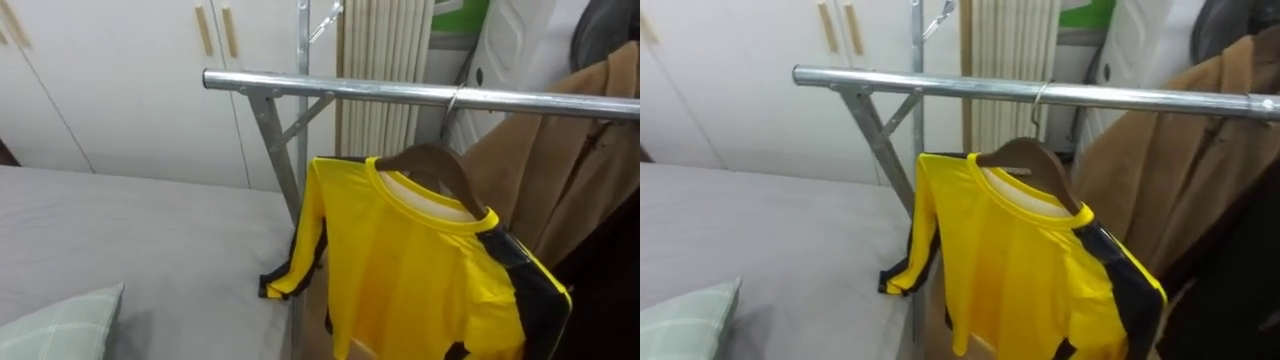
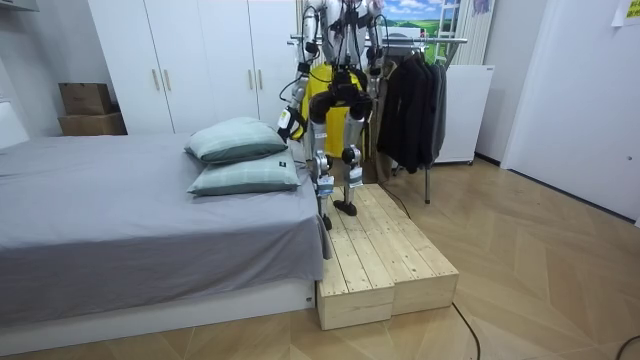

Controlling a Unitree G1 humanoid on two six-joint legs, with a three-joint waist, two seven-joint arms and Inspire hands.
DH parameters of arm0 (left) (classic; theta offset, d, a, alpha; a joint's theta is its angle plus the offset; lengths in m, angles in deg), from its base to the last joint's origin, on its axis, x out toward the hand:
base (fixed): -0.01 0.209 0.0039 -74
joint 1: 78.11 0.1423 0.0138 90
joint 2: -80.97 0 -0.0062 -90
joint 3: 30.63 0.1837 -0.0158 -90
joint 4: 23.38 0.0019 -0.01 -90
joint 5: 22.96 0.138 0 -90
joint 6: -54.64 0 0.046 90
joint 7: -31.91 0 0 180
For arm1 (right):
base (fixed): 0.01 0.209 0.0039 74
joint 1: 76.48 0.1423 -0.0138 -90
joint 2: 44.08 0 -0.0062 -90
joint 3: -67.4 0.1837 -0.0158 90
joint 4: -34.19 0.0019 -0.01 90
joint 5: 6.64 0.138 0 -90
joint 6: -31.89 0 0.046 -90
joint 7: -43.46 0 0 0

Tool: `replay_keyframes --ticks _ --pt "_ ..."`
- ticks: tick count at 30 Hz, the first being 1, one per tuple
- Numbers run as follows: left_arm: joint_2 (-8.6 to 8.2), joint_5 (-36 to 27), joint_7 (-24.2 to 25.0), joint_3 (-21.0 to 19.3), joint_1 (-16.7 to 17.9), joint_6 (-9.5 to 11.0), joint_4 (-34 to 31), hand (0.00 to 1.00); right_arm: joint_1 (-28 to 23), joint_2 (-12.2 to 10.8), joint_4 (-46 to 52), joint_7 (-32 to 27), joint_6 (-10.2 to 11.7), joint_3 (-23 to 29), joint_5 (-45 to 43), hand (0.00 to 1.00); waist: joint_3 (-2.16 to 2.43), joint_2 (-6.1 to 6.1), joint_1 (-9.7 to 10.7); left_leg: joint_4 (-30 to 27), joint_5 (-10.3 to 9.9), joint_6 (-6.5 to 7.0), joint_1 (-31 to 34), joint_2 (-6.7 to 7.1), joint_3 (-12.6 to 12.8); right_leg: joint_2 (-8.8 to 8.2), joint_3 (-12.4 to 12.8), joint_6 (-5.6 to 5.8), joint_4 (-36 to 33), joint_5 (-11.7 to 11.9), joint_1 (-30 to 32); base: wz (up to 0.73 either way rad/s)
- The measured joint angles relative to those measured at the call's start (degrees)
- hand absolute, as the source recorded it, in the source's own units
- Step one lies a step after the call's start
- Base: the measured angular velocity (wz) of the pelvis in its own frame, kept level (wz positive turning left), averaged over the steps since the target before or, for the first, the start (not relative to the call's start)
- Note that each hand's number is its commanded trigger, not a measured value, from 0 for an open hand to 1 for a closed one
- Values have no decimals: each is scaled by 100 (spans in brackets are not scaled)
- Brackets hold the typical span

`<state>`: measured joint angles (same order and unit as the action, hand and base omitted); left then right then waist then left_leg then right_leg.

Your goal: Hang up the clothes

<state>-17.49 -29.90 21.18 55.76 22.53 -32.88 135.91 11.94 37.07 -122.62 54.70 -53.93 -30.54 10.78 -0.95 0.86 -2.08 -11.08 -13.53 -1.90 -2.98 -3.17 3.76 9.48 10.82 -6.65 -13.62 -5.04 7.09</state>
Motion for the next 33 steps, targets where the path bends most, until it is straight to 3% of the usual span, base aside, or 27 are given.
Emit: replay_keyframes --ticks 3,5,7,8,10,11,13,14,15,16,17,19,22,25,29,32,33 --pt "-5 51 8 18 13 186 -95 0 208 -14 50 -46 14 -13 -143 0 11 -22 -142 -166 13 -16 217 23 -253 -107 -342 -33 -8 -37 50 59" --pt "-24 89 25 47 10 266 -198 0 274 -4 50 -47 16 -11 -226 0 21 -34 -143 -267 48 -42 350 27 -261 -215 -676 -52 -8 -87 45 91" --pt "-55 88 117 68 -1 348 -283 0 275 3 32 -42 25 29 -232 0 39 -40 -141 -263 204 -49 451 52 -187 -379 -1118 -61 104 -114 -56 106" --pt "-58 87 152 68 -14 354 -283 0 281 7 23 -42 26 33 -233 0 40 -41 -146 -262 238 -52 470 45 -115 -411 -1214 -70 115 -121 -72 104" --pt "-65 85 292 53 -28 372 -281 0 269 22 -13 -40 93 104 -234 0 54 -2 -132 -303 372 -42 558 -37 463 -565 -1674 -87 201 -160 -170 102" --pt "-72 84 322 48 -30 374 -282 0 271 30 -7 -43 93 144 -230 0 44 21 -138 -394 370 -40 589 -79 611 -603 -1811 -95 206 -171 -196 102" --pt "-72 39 442 42 -91 374 -288 0 269 77 4 -76 96 260 -239 0 48 73 -117 -972 231 43 744 -320 1346 -705 -2237 -146 157 -285 -244 89" --pt "-72 28 480 44 -81 371 -279 0 272 91 5 -78 97 290 -254 0 54 118 -113 -1115 176 39 740 -376 1505 -739 -2389 -138 155 -313 -271 89" --pt "-82 44 525 44 -79 321 -248 0 261 114 -2 -99 97 404 -305 0 71 194 -66 -1410 22 83 718 -507 1701 -805 -2754 -99 151 -377 -327 115" --pt "-78 104 545 43 -89 243 -215 0 258 120 -1 -159 90 488 -411 0 44 247 39 -1573 -76 98 609 -583 1942 -859 -3063 -69 139 -429 -392 125" --pt "-60 144 547 43 -92 203 -191 0 244 120 -6 -190 82 512 -440 0 40 255 91 -1596 -111 98 553 -614 2042 -891 -3209 -36 132 -470 -412 141" --pt "-3 287 618 19 -91 88 -198 0 198 121 -90 -249 53 587 -445 0 24 230 211 -1494 -157 80 360 -611 2249 -1082 -3811 63 11 -589 -441 144" --pt "2 306 637 -7 -112 34 -238 0 213 109 -269 -249 -13 515 -400 0 13 185 157 -1108 -201 40 274 -548 2310 -1216 -4360 139 -118 -679 -468 110" --pt "40 307 597 -11 -113 33 -242 0 245 88 -356 -238 -12 472 -395 0 20 79 147 -852 -172 80 262 -483 2313 -1361 -4720 191 -157 -704 -515 70" --pt "28 299 590 -137 -106 52 -259 0 274 120 -454 -243 -28 485 -399 0 28 -22 -16 -639 -108 142 224 -389 2376 -1486 -4791 247 -235 -686 -491 17" --pt "23 165 527 -311 -30 71 -229 0 242 118 -462 -252 -61 483 -396 0 82 -125 -137 -445 -70 188 170 -310 2417 -1542 -4787 190 -249 -591 -558 3" --pt "20 68 493 -317 18 104 -228 0 227 119 -466 -288 -61 485 -398 0 89 -126 -120 -441 -43 186 145 -296 2353 -1548 -4846 219 -217 -560 -638 27"
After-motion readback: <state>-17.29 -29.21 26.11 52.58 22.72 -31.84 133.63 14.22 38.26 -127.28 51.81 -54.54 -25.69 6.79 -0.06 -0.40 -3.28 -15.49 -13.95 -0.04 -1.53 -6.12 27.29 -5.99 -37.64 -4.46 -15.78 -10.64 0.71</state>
